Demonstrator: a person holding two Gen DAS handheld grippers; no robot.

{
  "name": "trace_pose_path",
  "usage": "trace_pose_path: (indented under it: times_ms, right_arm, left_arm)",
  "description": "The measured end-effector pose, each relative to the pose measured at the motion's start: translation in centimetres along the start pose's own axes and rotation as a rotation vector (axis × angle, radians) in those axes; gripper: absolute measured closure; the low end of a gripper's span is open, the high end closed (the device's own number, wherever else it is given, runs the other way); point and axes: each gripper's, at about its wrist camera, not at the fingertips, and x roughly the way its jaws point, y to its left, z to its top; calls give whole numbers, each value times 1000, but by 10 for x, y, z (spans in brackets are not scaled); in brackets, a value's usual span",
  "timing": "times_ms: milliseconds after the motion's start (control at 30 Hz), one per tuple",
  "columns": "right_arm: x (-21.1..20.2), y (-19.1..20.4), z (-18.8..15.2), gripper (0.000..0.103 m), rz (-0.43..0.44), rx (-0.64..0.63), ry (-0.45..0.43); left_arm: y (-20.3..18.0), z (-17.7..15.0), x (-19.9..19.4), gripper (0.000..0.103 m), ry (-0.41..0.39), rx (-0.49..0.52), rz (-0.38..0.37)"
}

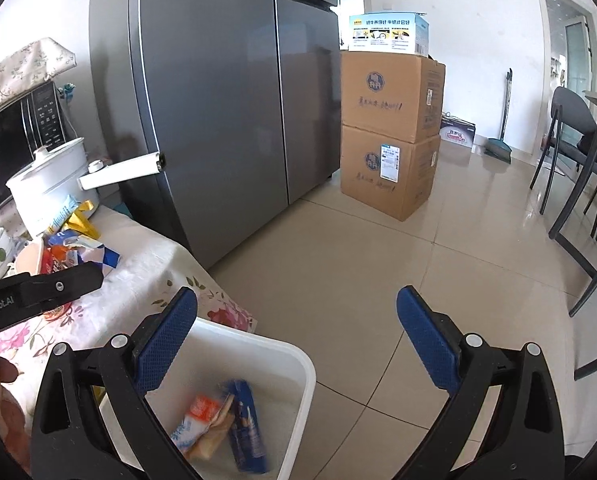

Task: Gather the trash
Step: 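Lower the cardboard box into the white bin and open the left tool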

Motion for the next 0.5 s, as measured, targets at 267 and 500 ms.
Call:
trace_pose_path:
  times_ms: [267, 500]
  right_arm:
    - [5, 10, 3, 7, 2, -4, 25]
    - [6, 29, 8, 7, -7, -35, -6]
  left_arm:
    - [2, -1, -7, 42, -33, 22, 64]
    - [17, 2, -22, 34, -85, 9, 152]
